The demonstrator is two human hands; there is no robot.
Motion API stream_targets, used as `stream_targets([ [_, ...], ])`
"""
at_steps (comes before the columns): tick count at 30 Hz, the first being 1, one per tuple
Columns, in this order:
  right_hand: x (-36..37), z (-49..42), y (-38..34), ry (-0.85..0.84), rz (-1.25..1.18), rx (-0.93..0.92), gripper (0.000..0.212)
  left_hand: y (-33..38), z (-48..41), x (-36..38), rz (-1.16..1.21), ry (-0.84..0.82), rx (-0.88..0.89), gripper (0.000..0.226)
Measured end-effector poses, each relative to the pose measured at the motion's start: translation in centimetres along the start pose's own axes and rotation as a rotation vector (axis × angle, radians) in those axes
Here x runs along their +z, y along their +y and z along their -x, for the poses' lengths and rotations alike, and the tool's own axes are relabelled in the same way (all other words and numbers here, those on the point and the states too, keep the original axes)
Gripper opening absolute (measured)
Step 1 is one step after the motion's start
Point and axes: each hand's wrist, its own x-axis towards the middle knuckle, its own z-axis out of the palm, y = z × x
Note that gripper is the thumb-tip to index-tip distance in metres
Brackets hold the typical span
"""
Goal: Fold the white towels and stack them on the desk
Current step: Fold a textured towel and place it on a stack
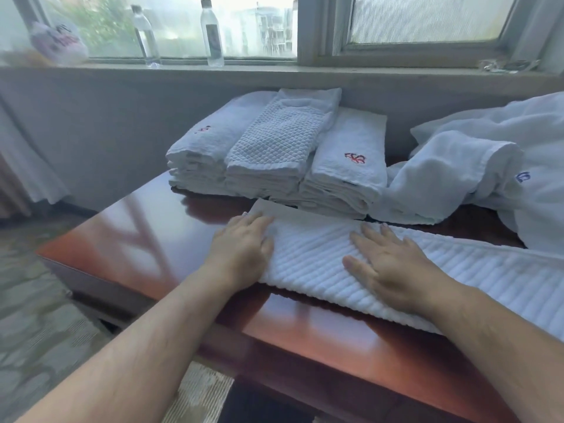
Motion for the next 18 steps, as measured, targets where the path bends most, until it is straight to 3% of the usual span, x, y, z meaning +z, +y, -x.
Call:
stream_targets([
  [3, 0.1, -0.4, -0.2, 0.049, 0.001, -0.019, 0.07, -1.9, 0.5, -0.6, 0.269, 0.181, -0.234, 0.043],
  [5, 0.2, -0.8, -1.1, 0.108, -0.018, -0.068, 0.066, -3.1, 1.1, -0.8, 0.389, 0.152, -0.34, 0.036],
  [7, 0.4, -1.4, -2.5, 0.109, -0.036, -0.125, 0.063, -3.6, 1.6, -0.8, 0.416, 0.115, -0.322, 0.028],
  [11, 1.6, -2.1, -4.4, 0.067, 0.022, -0.161, 0.071, -3.6, 1.7, -1.3, 0.443, 0.196, -0.305, 0.022],
  [14, 1.3, -2.1, -4.1, 0.066, -0.003, -0.163, 0.072, -3.4, 1.6, -1.6, 0.369, 0.177, -0.303, 0.028],
  [18, 0.6, -0.9, -2.7, 0.086, -0.041, -0.122, 0.065, -1.2, 1.8, -1.8, 0.065, 0.219, -0.179, 0.045],
])
